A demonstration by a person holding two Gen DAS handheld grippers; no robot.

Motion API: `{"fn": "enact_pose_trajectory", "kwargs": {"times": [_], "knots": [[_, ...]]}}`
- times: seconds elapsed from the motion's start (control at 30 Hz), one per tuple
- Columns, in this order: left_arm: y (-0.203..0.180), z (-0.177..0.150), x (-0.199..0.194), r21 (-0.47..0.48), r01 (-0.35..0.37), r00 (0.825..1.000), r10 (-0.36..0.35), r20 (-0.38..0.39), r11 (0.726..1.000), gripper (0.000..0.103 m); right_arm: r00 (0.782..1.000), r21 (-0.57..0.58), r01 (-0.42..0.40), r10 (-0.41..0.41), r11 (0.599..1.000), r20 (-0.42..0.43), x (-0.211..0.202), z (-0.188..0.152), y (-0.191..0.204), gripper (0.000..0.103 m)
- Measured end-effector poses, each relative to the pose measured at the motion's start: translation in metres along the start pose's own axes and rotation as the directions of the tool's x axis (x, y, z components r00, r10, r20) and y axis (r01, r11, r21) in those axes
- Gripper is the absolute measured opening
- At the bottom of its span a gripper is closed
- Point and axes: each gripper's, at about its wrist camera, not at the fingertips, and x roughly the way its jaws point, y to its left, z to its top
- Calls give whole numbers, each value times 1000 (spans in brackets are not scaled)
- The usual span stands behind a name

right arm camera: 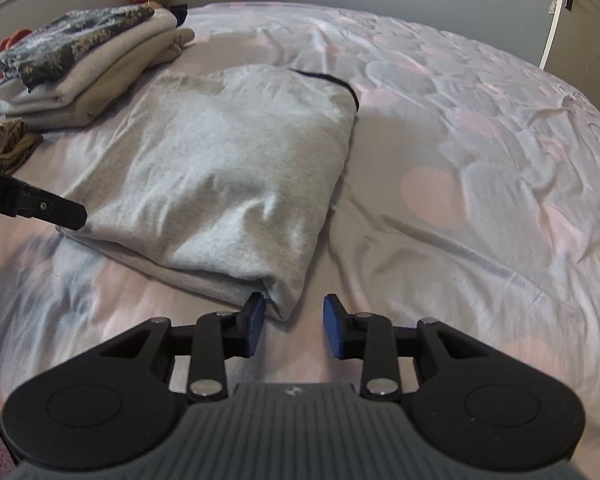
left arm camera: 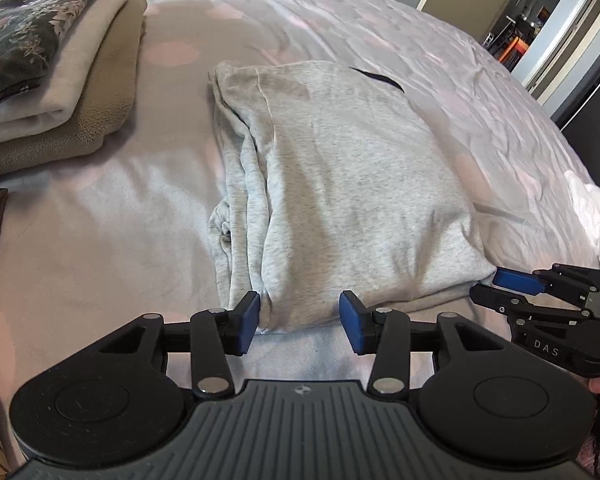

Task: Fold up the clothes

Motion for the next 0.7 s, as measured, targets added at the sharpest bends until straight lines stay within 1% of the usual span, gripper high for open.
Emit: {"fn": "enact_pose_trajectory", "kwargs": {"times": [0.07,0.1,0.17,0.2,0.23,0.27,0.3,0.37,0.4,0.43,0.47,0.5,0.57,0.63,0.7], "knots": [[4,0,4,-20,-8,1000,7,-14,1000,41,1000,1,2,-2,1000,-3,1,0,0,36],[7,0,7,-35,-3,1000,2,-20,999,39,1000,3,2,-2,1000,-1,1,0,0,36],[12,0,11,-58,6,999,-8,-32,998,30,1000,8,2,-2,1000,4,1,0,-1,36],[12,0,12,-62,2,999,-4,-35,998,28,1000,11,-3,3,1000,7,2,0,-1,36],[12,0,12,-64,1,999,-3,-32,998,21,1000,14,-7,7,1000,8,2,1,-1,36],[13,0,12,-67,0,1000,-2,-29,998,12,1000,13,-11,11,1000,3,5,1,-1,36],[12,1,11,-67,1,1000,-3,-21,998,10,1000,13,-16,16,1000,-2,8,1,0,36],[8,1,0,-46,-4,1000,6,30,999,7,1000,9,-20,20,1000,-4,10,1,2,30],[5,1,-6,-33,-13,998,15,59,999,7,1000,5,-17,17,1000,0,9,1,3,16],[4,2,-13,-28,-20,996,22,87,999,7,1000,-4,-6,6,1000,12,6,1,4,14],[6,2,-19,-44,-20,994,24,105,999,7,1000,-12,5,-4,1000,23,2,0,5,13],[10,2,-22,-70,-17,994,25,108,997,6,999,-20,14,-14,1000,35,-2,0,6,11],[17,0,-23,-112,-19,996,29,88,993,6,999,-28,24,-23,999,37,-6,-1,6,8],[19,-1,-16,-121,-33,998,38,41,992,6,999,-33,32,-31,999,25,-6,-2,6,6],[20,-1,-4,-123,-49,999,48,-11,991,6,999,-21,34,-34,999,-8,0,-3,3,6]]}}
